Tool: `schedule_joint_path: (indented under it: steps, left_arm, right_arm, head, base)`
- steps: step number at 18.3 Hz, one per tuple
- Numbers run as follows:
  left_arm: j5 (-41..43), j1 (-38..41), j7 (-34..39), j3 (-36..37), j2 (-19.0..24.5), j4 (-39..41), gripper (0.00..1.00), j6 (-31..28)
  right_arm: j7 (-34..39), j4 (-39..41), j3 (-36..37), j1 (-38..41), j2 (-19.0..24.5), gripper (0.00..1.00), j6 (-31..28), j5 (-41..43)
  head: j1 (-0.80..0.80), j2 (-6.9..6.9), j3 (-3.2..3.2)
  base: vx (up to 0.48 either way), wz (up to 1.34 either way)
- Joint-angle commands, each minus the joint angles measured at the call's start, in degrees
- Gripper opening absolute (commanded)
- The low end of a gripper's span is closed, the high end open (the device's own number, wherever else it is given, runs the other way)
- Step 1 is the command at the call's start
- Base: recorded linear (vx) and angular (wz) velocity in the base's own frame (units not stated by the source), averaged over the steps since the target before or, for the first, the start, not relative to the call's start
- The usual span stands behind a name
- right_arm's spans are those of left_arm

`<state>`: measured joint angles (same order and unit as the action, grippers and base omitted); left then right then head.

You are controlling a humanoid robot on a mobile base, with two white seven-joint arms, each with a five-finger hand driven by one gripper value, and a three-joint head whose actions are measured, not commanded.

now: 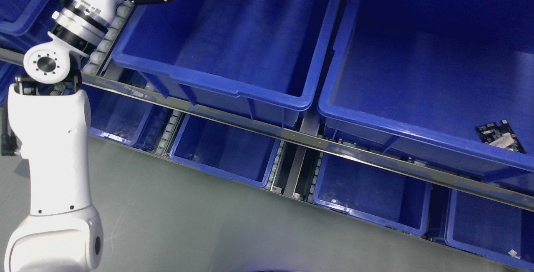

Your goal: Move yellow foam block to right shelf middle

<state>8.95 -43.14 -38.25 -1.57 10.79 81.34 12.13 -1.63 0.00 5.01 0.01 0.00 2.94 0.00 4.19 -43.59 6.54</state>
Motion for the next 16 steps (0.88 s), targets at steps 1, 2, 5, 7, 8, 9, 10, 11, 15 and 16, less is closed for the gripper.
schedule_joint_path:
  steps: [1, 2, 5, 7, 8, 9, 10, 11, 15, 16]
  left_arm:
    - [8.4, -4.1, -1.1, 8.4, 1.4, -2.8, 0.76, -1.8]
    - [8.5, -3.9, -0.3, 8.3, 1.4, -2.8, 0.78, -2.1]
    - [8.0, -3.1, 8.6, 5.8, 1.5, -2.0, 0.80, -2.2]
    - [7.9, -2.6, 20.7, 5.3, 1.6, -0.7, 0.80, -1.8]
    - [7.9, -2.0, 24.9, 5.9, 1.7, 0.1, 0.80, -1.5]
    - [8.0, -1.9, 25.7, 6.6, 2.0, 0.7, 0.83, -1.0]
    - [7.9, -1.9, 25.3, 6.8, 2.0, 0.8, 0.91, -0.8]
    - [7.9, -1.6, 25.3, 6.7, 1.9, 0.8, 0.93, -0.8]
    - [5.9, 4.0, 26.2, 1.6, -4.3, 4.6, 0.98, -0.9]
    - [5.6, 6.5, 26.6, 0.3, -6.1, 6.6, 0.97, -1.1]
  right_arm:
    - [-0.2, 1.0, 0.0, 1.0, -1.0, 1.00, 0.3, 0.0]
    - [-0.3, 1.0, 0.0, 1.0, -1.0, 1.00, 0.3, 0.0]
    - [-0.3, 1.0, 0.0, 1.0, -1.0, 1.00, 0.3, 0.0]
    - [-0.2, 1.0, 0.0, 1.1, -1.0, 1.00, 0.3, 0.0]
    - [-0.2, 1.0, 0.0, 1.1, -1.0, 1.00, 0.3, 0.0]
    - [-0.2, 1.0, 0.0, 1.0, -1.0, 1.00, 0.3, 0.0]
    - [-0.3, 1.0, 0.0, 1.0, -1.0, 1.00, 0.3, 0.0]
    - [-0.3, 1.0, 0.0, 1.1, -1.0, 1.00, 0.3, 0.0]
    - [-0.3, 1.0, 0.0, 1.0, -1.0, 1.00, 0.2, 0.0]
    - [-0.3, 1.0, 0.0, 1.0, -1.0, 1.00, 0.2, 0.0]
  head:
    - [0.00, 0.00, 0.00]
    - [0.00, 0.00, 0.00]
    - [0.00, -0.01, 0.00]
    - [0.00, -0.01, 0.00]
    - [0.00, 0.00, 0.00]
    - [0.00, 0.00, 0.00]
    - [0.00, -0.01, 0.00]
    - [0.00, -0.01, 0.00]
    - [0.00, -0.01, 0.00]
    - [0.00, -0.01, 0.00]
  base:
    - [0.049, -0.24]
    - [0.058, -0.24]
    - [0.058, -0.24]
    - [0.046, -0.17]
    - [0.031, -0.08]
    - [0.015, -0.01]
    - [0.015, -0.01]
    - [0.000, 0.00]
    - [0.000, 0.00]
    - [0.000, 0.00]
